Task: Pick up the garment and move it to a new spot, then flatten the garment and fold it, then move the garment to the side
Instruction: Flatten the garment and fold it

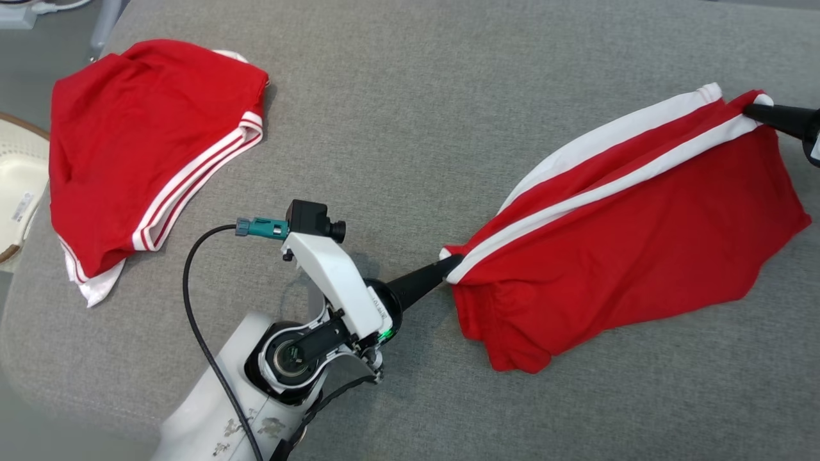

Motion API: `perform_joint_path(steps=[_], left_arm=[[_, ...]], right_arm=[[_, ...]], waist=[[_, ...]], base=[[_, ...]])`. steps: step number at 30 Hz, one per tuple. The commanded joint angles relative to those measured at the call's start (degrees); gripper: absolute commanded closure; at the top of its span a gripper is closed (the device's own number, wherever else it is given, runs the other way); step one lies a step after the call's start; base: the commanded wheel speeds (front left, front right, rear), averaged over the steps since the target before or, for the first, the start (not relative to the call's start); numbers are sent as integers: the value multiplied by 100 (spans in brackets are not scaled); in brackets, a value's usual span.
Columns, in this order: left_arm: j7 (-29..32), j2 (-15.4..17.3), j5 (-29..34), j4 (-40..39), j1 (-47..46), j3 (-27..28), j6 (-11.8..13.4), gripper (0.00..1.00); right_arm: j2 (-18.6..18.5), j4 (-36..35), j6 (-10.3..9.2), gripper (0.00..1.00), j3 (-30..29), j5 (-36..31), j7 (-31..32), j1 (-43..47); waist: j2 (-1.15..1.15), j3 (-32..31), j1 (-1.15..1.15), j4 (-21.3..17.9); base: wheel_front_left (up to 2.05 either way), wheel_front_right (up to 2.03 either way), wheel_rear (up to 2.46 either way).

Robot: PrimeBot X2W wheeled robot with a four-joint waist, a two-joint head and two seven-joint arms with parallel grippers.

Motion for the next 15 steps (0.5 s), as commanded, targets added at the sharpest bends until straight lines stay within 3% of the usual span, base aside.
perform_joint_path(steps=[1, 15], left_arm=[[-64, -66, -29, 106, -167, 52, -78, 100], [-443, -375, -43, 792, -674, -84, -362, 100]], right_arm=[[28, 101, -2, 100, -25, -58, -37, -101], [115, 584, -2, 100, -16, -245, -139, -355]], waist=[[0, 117, 0, 126], [0, 424, 0, 387]], base=[[0, 0, 0], [0, 0, 0]])
